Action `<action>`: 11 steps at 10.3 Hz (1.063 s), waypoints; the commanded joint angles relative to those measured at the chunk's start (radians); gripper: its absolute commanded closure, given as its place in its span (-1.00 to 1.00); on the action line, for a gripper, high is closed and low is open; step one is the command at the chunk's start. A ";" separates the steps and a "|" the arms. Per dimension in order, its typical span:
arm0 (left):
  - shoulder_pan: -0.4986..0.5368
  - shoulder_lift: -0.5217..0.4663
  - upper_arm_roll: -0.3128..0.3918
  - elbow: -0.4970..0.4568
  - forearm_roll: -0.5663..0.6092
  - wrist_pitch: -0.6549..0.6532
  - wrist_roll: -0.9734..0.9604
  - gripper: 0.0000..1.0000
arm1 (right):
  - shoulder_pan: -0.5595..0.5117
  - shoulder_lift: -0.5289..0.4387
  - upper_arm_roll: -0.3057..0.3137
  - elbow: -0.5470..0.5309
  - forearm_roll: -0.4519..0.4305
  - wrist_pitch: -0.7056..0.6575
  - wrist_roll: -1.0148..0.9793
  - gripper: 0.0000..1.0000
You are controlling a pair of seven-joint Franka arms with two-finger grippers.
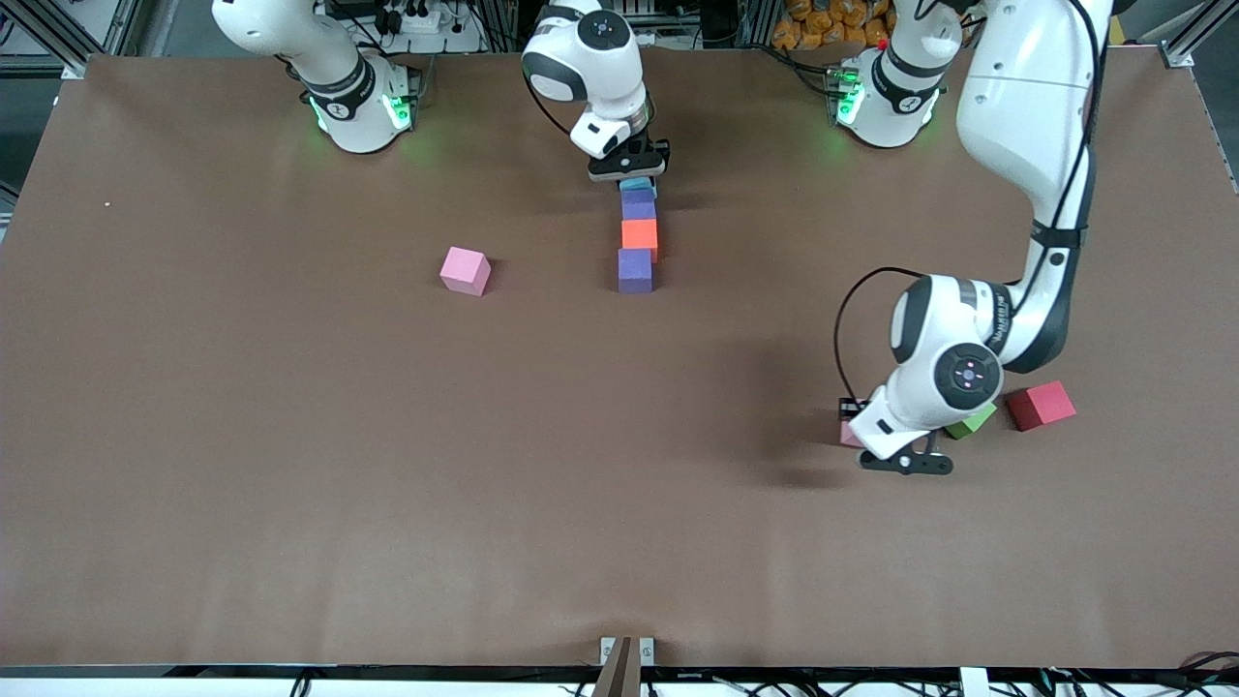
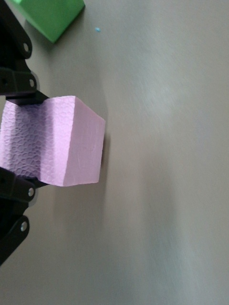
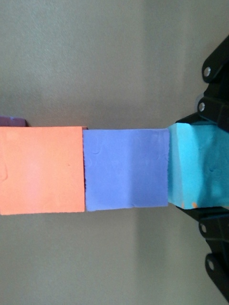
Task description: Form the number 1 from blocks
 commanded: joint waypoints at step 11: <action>-0.315 -0.049 -0.031 0.029 -0.207 -0.048 -0.447 1.00 | -0.479 -0.340 0.051 0.075 -0.221 -0.511 -0.354 -1.00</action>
